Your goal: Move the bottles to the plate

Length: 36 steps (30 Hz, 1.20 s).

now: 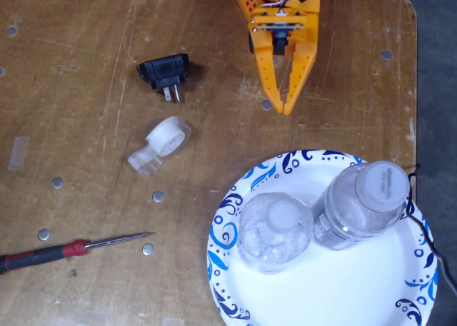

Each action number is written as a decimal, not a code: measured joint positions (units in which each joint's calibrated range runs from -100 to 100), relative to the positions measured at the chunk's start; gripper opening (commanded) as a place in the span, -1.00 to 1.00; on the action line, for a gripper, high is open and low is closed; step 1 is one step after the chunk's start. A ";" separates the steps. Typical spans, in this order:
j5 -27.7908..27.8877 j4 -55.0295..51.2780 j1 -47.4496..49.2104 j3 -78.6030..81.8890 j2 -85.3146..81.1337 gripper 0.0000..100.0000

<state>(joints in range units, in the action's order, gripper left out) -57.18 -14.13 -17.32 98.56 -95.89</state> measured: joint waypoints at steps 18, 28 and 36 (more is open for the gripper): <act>0.00 0.00 -1.19 0.00 0.00 -0.98; 0.00 0.00 -0.36 0.00 0.00 -0.98; 0.00 0.00 -0.55 0.00 0.00 -0.98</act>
<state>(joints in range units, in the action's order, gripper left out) -57.18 -14.13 -17.87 98.56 -95.89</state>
